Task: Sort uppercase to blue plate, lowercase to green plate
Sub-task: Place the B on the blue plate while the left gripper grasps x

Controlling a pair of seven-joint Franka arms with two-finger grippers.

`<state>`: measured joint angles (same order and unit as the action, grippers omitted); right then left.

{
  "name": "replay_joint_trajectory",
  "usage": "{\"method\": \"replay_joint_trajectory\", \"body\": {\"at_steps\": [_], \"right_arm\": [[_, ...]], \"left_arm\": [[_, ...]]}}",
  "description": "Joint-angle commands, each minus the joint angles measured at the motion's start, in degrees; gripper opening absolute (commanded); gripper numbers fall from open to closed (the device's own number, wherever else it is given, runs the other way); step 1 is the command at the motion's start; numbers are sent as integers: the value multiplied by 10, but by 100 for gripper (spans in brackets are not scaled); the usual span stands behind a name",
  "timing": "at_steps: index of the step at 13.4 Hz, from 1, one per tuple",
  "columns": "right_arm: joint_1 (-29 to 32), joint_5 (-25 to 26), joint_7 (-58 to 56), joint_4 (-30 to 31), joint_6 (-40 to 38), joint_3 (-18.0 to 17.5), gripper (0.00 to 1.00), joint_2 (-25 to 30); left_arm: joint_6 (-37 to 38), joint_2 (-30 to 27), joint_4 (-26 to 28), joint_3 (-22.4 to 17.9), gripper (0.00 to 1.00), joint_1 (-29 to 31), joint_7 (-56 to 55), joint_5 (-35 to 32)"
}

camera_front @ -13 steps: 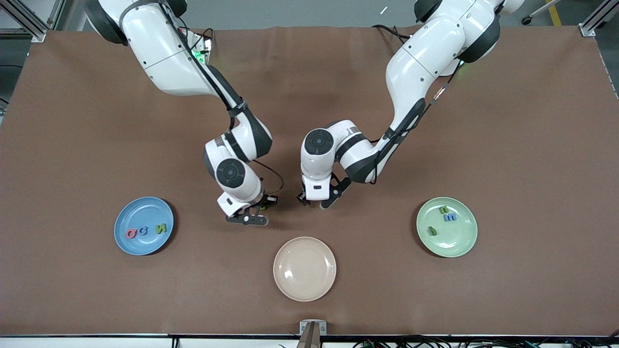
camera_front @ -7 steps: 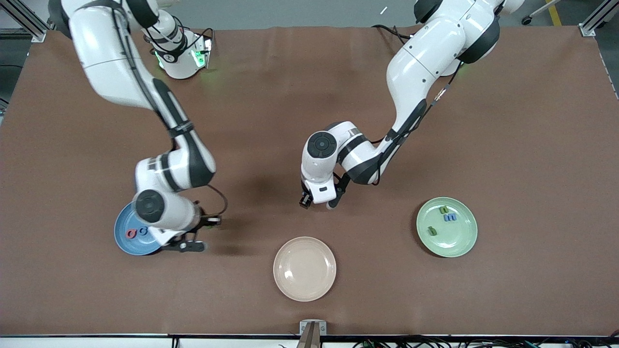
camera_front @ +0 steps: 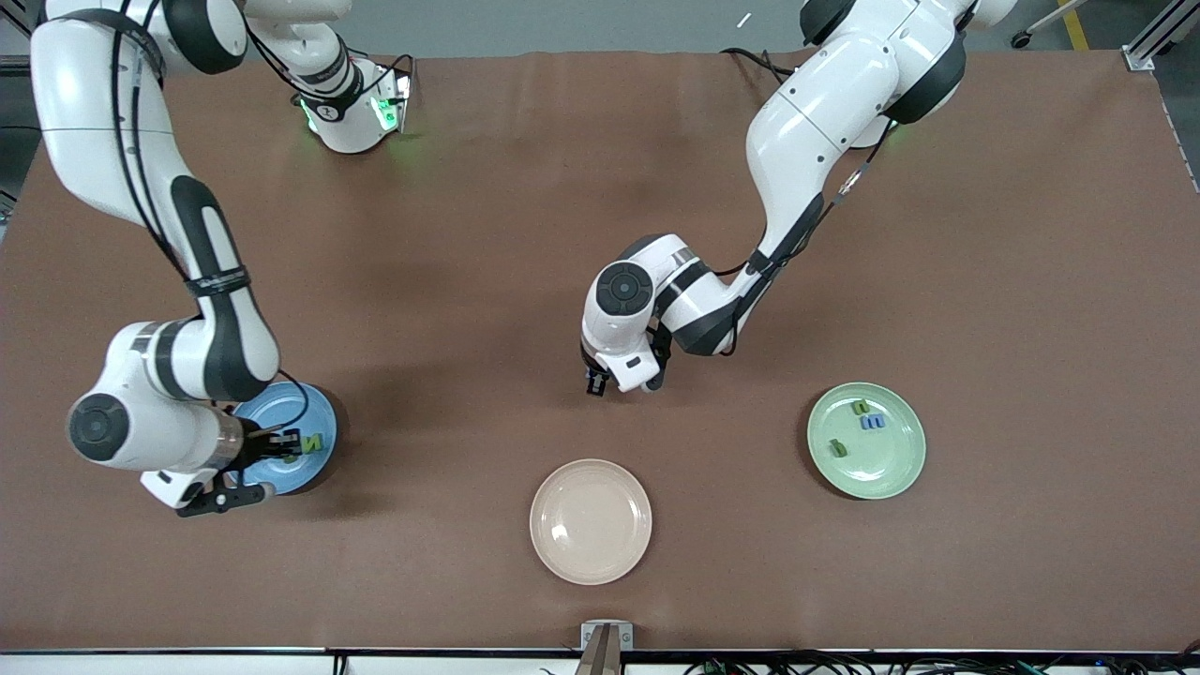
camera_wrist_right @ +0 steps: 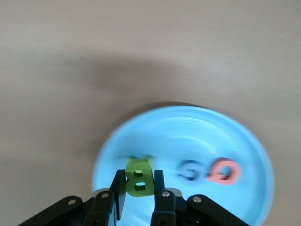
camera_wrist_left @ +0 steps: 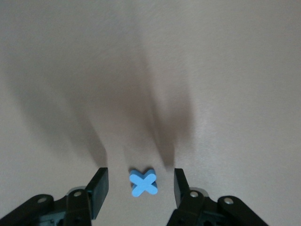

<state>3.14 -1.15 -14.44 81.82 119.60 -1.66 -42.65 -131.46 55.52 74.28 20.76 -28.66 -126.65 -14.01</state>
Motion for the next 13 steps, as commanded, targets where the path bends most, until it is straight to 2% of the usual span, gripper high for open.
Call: {"method": "replay_joint_trajectory", "body": {"at_steps": [1, 5, 7, 8, 11, 12, 13], "right_arm": [[30, 4, -38, 9, -9, -13, 12, 0], [49, -1, -58, 21, -53, -13, 20, -4], [53, -1, -59, 32, -51, -13, 36, -6], [53, -1, -60, 33, -51, -13, 41, -9], [54, -2, -59, 31, -53, -13, 89, -9], [58, -3, -59, 28, -52, -14, 100, -7], [60, -3, -59, 24, -52, -16, 100, -4]], "left_arm": [[9, 0, -8, -4, 65, -4, -10, 30], [5, 5, -9, -4, 65, -7, -10, 29], [4, 8, -9, -4, 65, -9, -7, 30], [2, 9, -9, -4, 65, -11, -7, 29], [-38, 20, -9, -5, 64, -19, -8, 28], [-42, 21, -8, -9, 55, -20, -7, 28], [-42, 20, -7, -10, 45, -19, -6, 26]]}}
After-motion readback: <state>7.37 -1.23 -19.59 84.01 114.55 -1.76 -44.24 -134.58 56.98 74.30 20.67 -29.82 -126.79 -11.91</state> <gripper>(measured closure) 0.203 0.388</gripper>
